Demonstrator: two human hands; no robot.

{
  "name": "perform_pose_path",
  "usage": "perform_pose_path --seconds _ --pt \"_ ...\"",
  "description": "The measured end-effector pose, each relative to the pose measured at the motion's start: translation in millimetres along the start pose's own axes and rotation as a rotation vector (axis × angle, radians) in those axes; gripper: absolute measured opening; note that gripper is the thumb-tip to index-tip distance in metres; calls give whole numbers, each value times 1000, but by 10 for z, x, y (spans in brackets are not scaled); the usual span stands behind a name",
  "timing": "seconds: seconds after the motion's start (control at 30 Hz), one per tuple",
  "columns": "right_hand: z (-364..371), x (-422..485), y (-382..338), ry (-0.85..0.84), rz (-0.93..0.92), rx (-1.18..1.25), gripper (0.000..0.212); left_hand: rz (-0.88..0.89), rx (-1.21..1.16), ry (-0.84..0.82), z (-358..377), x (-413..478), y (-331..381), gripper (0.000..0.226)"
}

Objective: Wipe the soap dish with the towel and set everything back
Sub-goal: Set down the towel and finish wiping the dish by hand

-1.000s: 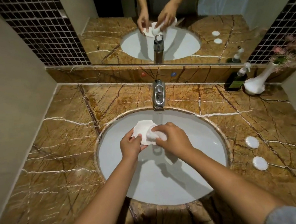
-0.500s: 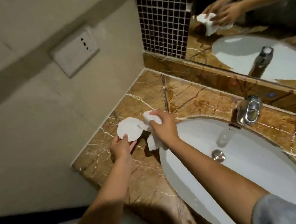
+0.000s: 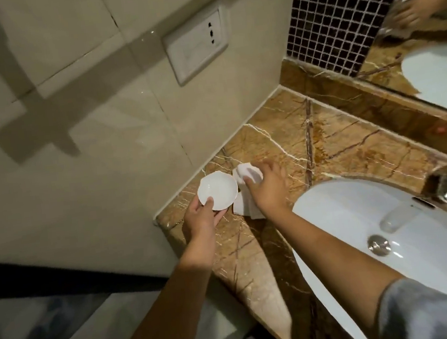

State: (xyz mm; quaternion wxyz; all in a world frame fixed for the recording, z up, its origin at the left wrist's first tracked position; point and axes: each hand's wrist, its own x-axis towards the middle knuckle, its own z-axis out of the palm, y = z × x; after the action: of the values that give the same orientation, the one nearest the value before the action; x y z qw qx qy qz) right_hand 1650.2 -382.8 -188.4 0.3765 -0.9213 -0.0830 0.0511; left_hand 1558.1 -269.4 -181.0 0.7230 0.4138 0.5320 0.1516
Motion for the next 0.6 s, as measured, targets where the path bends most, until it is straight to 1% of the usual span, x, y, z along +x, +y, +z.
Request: perform_pose_path --seconds 0.07,0.13,0.23,0.33,0.47,0.53,0.6 --pt "-114 -75 -65 56 29 246 31 -8 33 -25 107 -57 -22 41" --pt "-274 -173 -75 38 92 435 25 3 68 -99 266 -149 -56 41" --pt "-521 -314 145 86 164 452 21 30 129 -255 582 -350 -156 41" --pt "-813 -426 519 206 286 437 16 35 232 -393 938 -602 -349 41" --pt "-1260 -618 1081 347 472 503 14 -20 399 -553 1365 -1026 -802 42" --pt "-1469 -799 1408 406 562 511 13 -38 497 -626 1533 -1252 -1098 37" --pt "-1665 -1004 1737 481 647 522 12 -93 571 -692 1687 -1488 -1400 33"
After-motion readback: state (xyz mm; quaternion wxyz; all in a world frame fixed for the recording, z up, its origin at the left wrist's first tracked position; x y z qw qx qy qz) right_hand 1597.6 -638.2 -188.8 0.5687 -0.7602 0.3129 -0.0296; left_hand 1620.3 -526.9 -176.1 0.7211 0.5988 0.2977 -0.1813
